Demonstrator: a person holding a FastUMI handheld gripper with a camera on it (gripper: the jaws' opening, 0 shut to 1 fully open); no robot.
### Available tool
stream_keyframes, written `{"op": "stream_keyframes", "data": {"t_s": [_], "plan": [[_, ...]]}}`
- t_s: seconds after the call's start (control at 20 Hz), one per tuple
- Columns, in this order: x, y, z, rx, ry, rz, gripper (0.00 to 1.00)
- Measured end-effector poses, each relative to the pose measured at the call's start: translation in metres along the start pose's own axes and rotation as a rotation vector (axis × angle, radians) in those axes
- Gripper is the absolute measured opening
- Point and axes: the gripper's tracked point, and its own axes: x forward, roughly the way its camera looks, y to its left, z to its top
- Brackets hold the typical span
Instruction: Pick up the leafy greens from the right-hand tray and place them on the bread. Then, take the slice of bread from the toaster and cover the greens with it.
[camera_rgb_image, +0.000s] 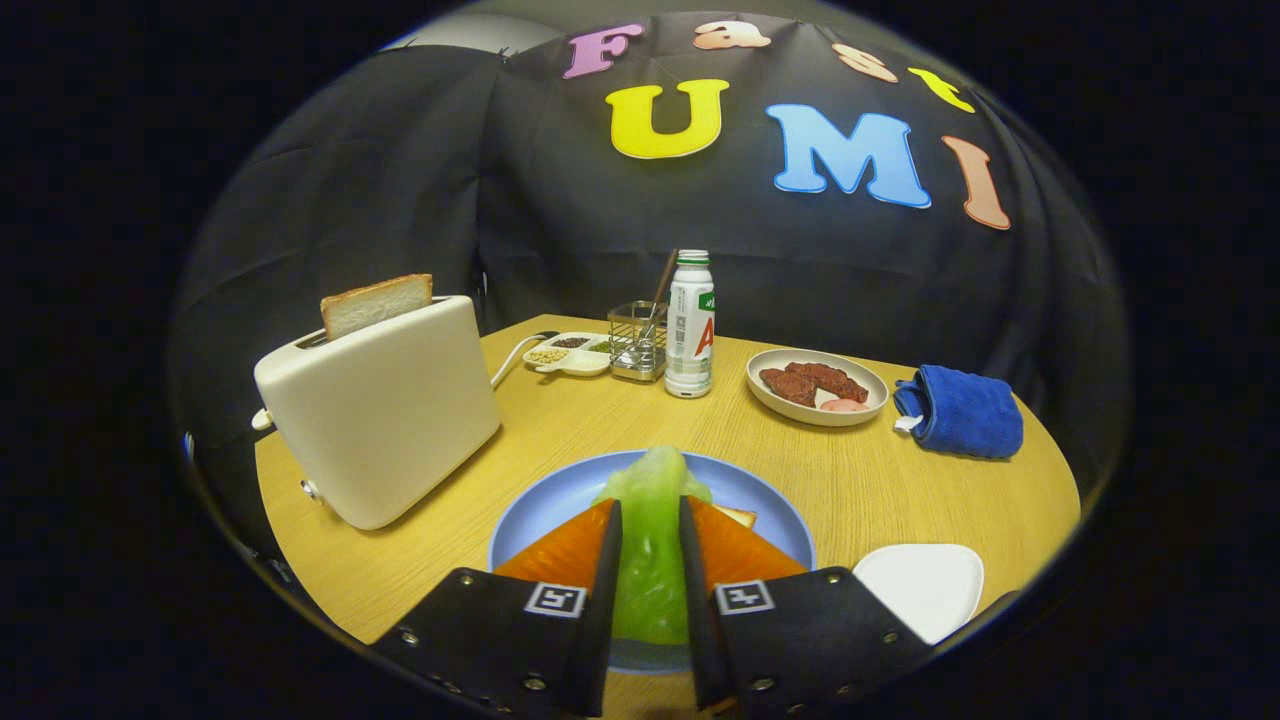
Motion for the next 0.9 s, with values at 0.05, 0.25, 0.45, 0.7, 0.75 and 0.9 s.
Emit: {"op": "stream_keyframes", "data": {"t_s": [0.05,0.25,0.45,0.7,0.75,0.9], "plan": [[0.004,0.001,-0.001,-0.003,0.001,0.002,0.44],[0.000,0.009,0.000,-0.006,-0.003,0.031,0.64],[-0.002,0.009,0.006,-0.001,-0.026,0.020,1.00],[-0.010,0.019,0.021,0.008,-0.068,0.015,1.00],[-0.013,0.024,0.027,0.009,-0.087,0.020,1.00],[-0.024,0.046,0.052,-0.003,-0.158,0.041,0.99]]}}
